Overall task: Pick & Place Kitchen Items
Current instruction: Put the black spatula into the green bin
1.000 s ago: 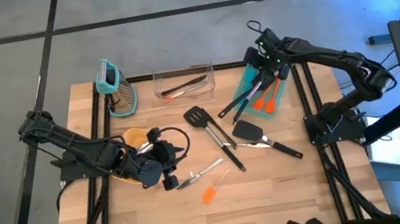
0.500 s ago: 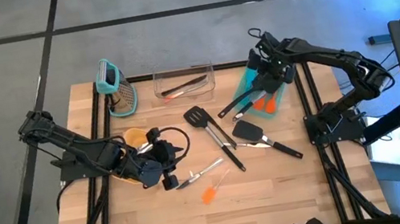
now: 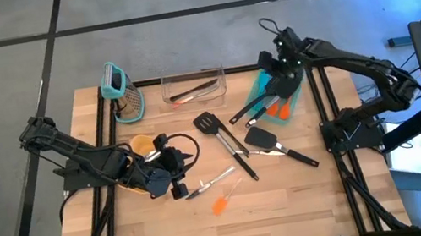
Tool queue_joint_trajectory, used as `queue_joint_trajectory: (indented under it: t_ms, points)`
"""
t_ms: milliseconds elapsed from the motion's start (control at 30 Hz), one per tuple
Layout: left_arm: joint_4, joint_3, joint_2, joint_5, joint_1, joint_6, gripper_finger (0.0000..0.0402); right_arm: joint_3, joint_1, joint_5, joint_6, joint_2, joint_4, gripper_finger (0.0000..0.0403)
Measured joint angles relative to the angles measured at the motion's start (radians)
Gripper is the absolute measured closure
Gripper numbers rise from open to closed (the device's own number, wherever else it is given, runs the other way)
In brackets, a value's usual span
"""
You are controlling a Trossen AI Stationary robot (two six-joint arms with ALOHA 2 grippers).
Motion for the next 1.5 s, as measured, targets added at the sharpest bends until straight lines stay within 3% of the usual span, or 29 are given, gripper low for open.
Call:
queue_joint_trajectory:
  t_ms: [133, 300, 433, 767, 1000, 1233, 1367, 1500]
  points:
    - [0.0, 0.0, 0.0, 0.019, 0.0, 0.0, 0.0309, 0.0, 0.039, -0.141, -0.368, -0.069, 0.031, 0.0288]
    - [0.0, 0.0, 0.0, 0.049, -0.008, -0.002, 0.0309, 0.0, 0.074, -0.273, -0.299, -0.117, 0.144, 0.0288]
    - [0.0, 0.0, 0.007, 0.051, -0.037, -0.001, 0.0309, 0.0, 0.186, -0.342, -0.356, -0.122, 0.224, 0.0288]
    - [-0.005, 0.0, 0.067, 0.113, -0.171, -0.003, 0.0309, 0.0, 0.676, -0.314, -0.469, -0.082, 0.478, 0.0288]
    - [-0.004, 0.0, 0.151, 0.01, -0.257, -0.054, 0.0309, 0.0, 0.966, -0.211, -0.517, -0.042, 0.705, 0.0288]
    - [-0.002, 0.0, 0.229, -0.11, -0.288, -0.053, 0.0309, 0.0, 1.128, -0.125, -0.67, 0.011, 1.104, 0.0288]
    - [0.019, 0.0, 0.258, -0.13, -0.259, -0.053, 0.0309, 0.0, 1.173, -0.165, -0.611, 0.015, 1.258, 0.0288]
    - [0.076, 0.0, 0.278, -0.109, -0.215, -0.052, 0.0309, 0.0, 1.218, -0.354, -0.628, -0.002, 1.281, 0.0288]
